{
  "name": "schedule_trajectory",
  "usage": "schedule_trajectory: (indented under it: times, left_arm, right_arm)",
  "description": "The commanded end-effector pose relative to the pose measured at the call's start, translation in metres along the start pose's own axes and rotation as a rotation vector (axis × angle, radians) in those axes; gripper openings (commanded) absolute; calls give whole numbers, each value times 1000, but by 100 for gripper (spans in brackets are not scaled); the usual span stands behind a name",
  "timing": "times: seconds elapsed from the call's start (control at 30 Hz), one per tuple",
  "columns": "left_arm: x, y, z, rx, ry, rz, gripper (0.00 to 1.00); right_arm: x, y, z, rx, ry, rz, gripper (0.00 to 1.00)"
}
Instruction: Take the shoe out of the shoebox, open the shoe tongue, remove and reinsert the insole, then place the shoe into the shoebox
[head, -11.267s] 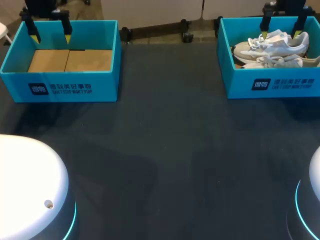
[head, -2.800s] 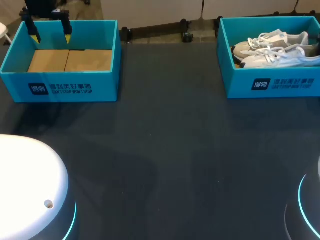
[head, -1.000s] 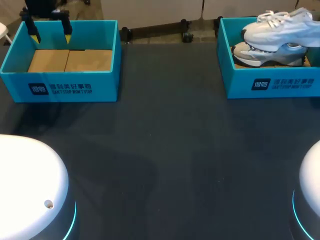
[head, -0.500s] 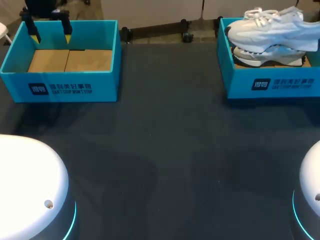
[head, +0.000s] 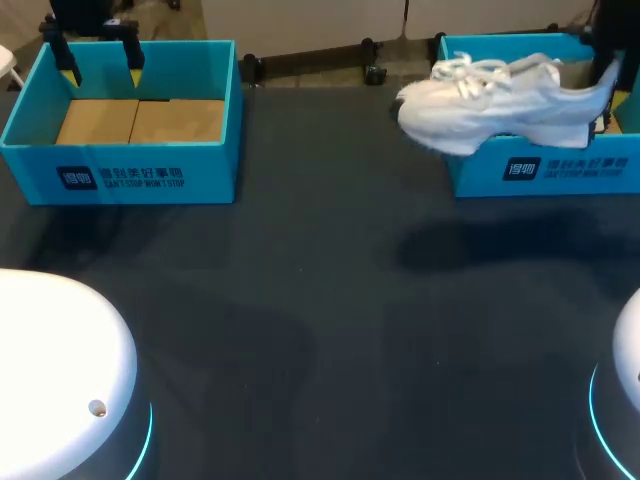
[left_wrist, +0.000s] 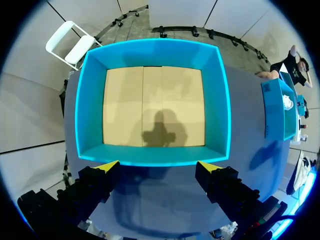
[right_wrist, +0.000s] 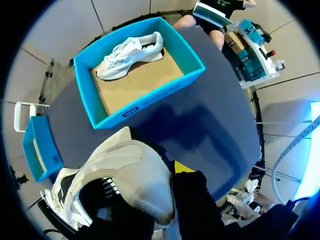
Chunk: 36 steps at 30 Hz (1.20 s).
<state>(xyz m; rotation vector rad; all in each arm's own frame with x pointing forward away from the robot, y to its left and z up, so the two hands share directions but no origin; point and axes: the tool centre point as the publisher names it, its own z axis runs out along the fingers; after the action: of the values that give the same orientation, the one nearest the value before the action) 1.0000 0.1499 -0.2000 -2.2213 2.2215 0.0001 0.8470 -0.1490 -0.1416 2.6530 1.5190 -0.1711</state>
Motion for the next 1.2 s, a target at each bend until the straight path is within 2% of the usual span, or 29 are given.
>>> schedule_trajectory:
  times: [0.03, 0.33, 0.4, 0.6, 0.73, 0.87, 0.9, 1.2]
  left_arm:
    - [0, 0, 0, 0, 0, 0, 100]
    - [0, 0, 0, 0, 0, 0, 100]
    - [0, 0, 0, 0, 0, 0, 100]
    - [0, 0, 0, 0, 0, 0, 100]
    - [0, 0, 0, 0, 0, 0, 100]
    - [0, 0, 0, 0, 0, 0, 100]
    - [0, 0, 0, 0, 0, 0, 100]
    - [0, 0, 0, 0, 0, 0, 100]
  right_arm:
    - [-5, -13, 0, -160, 14, 2, 0]
    - [-2, -15, 0, -153, 18, -11, 0]
    - [11, -31, 8, -145, 15, -67, 0]
    - [33, -72, 41, -92, 23, -183, 0]
    - [51, -102, 61, -80, 23, -209, 0]
    - [65, -130, 75, -55, 82, -214, 0]
    - [72, -142, 80, -39, 110, -201, 0]
    - [72, -142, 80, -39, 110, -201, 0]
